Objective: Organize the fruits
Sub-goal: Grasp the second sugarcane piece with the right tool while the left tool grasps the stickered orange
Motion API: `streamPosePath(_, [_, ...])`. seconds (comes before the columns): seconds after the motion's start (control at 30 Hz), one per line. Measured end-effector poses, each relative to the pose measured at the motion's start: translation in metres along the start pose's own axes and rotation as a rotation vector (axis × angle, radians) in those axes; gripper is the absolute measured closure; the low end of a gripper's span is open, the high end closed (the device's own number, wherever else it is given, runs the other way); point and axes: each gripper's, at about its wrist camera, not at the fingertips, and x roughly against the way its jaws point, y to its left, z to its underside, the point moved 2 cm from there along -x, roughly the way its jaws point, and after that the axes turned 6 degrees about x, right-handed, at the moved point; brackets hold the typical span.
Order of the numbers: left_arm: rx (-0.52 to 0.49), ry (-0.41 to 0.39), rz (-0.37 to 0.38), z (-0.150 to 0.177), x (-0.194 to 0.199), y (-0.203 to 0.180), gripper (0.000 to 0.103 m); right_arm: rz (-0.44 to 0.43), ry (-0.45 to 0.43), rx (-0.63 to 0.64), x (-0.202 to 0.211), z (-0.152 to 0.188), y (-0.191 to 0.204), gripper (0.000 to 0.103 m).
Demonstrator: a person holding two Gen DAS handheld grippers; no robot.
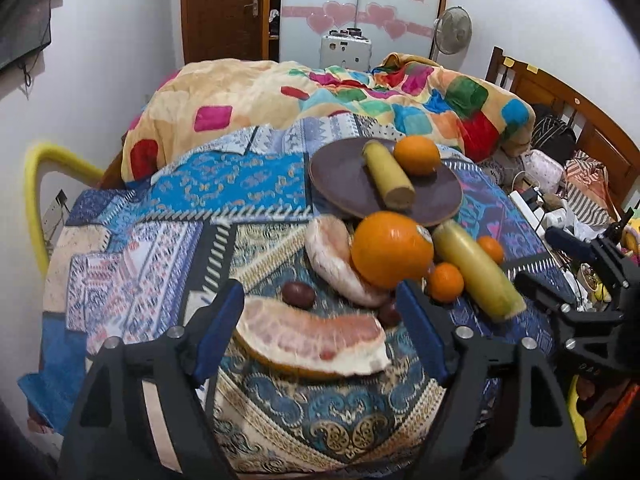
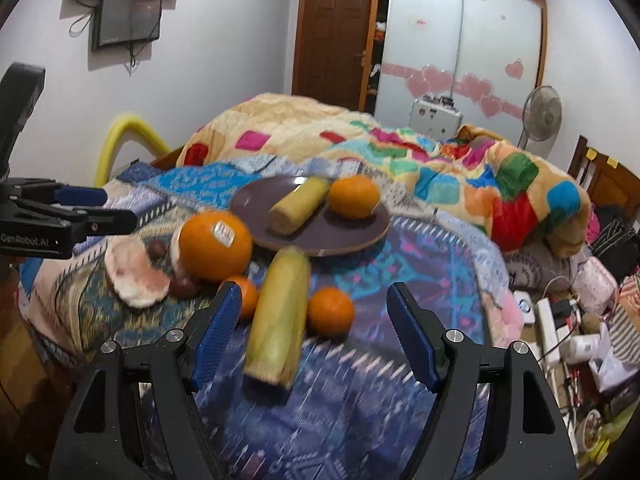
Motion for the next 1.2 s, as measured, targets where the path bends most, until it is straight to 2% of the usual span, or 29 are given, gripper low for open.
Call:
streamPosePath(0.07, [-0.012,0.007,-0.014,0.005,-0.003,-0.002,0.024,-0.008,0.013,-0.006,-0.003,0.007,0.003,0.033])
streamPosePath(0.3, [-0.042,0.027,0.01,0.008,-0.017,-0.015,0.024,-0.063,0.073,-0.031,-0.026,0.022,0.009,0.054])
streamPosePath(0.6, [-0.074,0.058,0.047,-0.006,-0.054,-0.043,0.024,-0.14,0.076,-0.078,-0.036,0.025,0.004,0.056])
streamPosePath(0.7, [-0.086,0.059,0.047,-0.008,-0.062,-0.049,0.024,-0.152,0.073,-0.068,-0.035,0.026,0.006,0.069])
streamPosePath(0.93, [-0.086,0.043,0.037,-0.014,-0.073,-0.055,0.024,-0.174,0.064,-0.074,-0.034,0.027,0.005,0.069])
streamPosePath(1.03, [-0.086,0.047,0.064,-0.015,-0.073,-0.056,0.035,-0.182,0.06,-0.087,-0.034,0.028,0.003,0.069])
streamPosePath(1.2, [-0.096,0.045,0.051,-0.015,-0.067,-0.057,0.036,-0.186,0.069,-0.105,-0.031,0.029,-0.001,0.069])
